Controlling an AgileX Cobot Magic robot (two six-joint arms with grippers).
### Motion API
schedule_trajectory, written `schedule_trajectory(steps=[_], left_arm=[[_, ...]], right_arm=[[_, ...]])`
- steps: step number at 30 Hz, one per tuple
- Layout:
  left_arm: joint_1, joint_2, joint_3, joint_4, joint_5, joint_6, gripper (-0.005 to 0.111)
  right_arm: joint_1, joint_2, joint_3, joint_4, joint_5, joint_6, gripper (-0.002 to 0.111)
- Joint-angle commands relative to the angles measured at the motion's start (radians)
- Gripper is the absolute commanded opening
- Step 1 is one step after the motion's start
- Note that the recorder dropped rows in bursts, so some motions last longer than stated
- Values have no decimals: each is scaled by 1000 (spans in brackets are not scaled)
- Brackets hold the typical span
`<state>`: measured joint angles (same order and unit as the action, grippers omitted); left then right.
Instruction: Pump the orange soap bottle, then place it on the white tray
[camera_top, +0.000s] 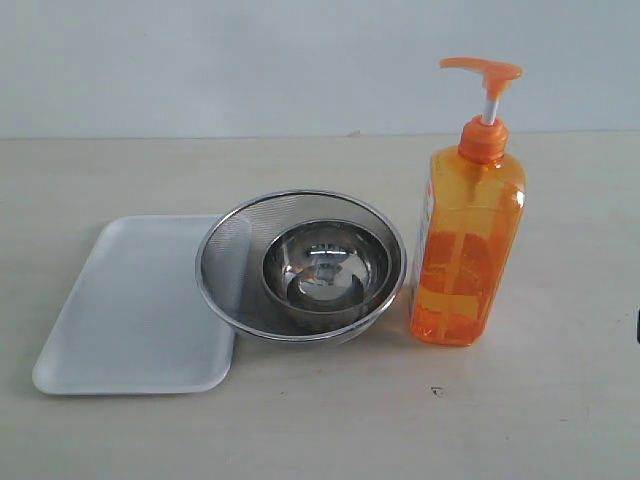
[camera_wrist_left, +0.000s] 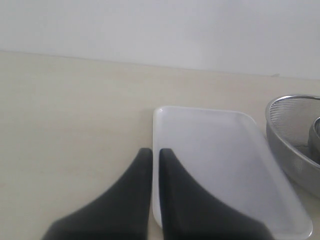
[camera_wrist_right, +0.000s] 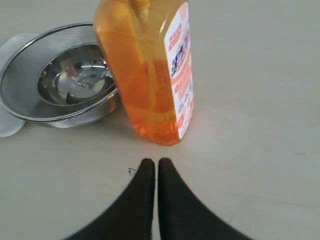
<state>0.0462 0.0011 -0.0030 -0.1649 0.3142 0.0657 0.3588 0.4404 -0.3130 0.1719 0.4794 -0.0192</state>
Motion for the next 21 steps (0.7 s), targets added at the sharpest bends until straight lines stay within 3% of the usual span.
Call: schedule_trajectory(steps=[1, 14, 21], left_arm=[[3, -1, 3, -11, -2, -6, 5], [3, -1, 3, -11, -2, -6, 5], [3, -1, 3, -11, -2, -6, 5]], right_arm=[[1, 1, -7, 140, 28, -129, 0], [1, 9, -7, 136, -99, -31, 0], [1, 175, -7, 131, -72, -13, 0]])
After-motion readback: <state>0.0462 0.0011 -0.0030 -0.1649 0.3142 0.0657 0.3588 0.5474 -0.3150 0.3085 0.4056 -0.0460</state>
